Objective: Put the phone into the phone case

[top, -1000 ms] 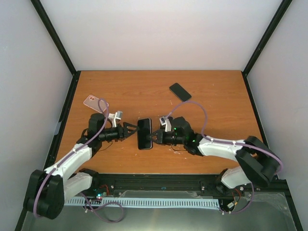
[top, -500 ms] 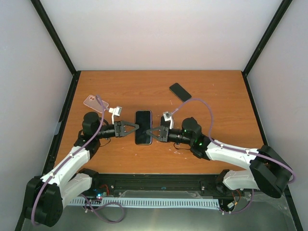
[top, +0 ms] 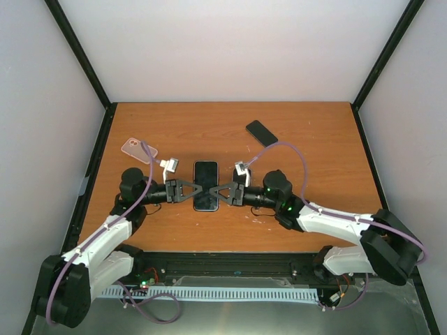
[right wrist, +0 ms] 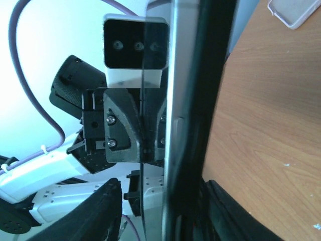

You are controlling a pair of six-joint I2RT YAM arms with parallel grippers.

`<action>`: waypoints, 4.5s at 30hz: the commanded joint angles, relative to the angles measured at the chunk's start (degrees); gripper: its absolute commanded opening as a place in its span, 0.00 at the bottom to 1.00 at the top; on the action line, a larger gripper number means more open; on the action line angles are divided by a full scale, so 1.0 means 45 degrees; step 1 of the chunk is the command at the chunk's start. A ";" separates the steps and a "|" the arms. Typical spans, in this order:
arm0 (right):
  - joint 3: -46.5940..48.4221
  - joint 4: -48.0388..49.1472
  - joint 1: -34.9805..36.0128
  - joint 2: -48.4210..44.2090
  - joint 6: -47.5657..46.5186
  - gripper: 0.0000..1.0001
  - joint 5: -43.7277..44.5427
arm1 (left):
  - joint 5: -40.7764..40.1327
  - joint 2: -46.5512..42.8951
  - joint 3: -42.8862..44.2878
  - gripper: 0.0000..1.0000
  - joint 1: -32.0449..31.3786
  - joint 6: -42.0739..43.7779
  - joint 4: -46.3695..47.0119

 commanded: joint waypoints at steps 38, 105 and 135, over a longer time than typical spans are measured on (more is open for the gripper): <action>-0.0642 -0.0461 0.0084 -0.0930 0.1297 0.14 -0.0546 | -0.0554 0.1481 0.1869 0.10 -0.0080 0.4282 -0.2497; 0.0013 -0.2282 -0.1746 -0.1949 -0.0683 0.75 -0.1285 | 0.1819 0.2158 0.3466 0.14 -0.0275 0.4182 -0.4539; -0.0920 0.1441 -0.0257 -0.0041 0.2684 0.06 -0.0766 | -0.1266 0.2100 0.3422 0.12 -0.0274 0.4547 -0.4212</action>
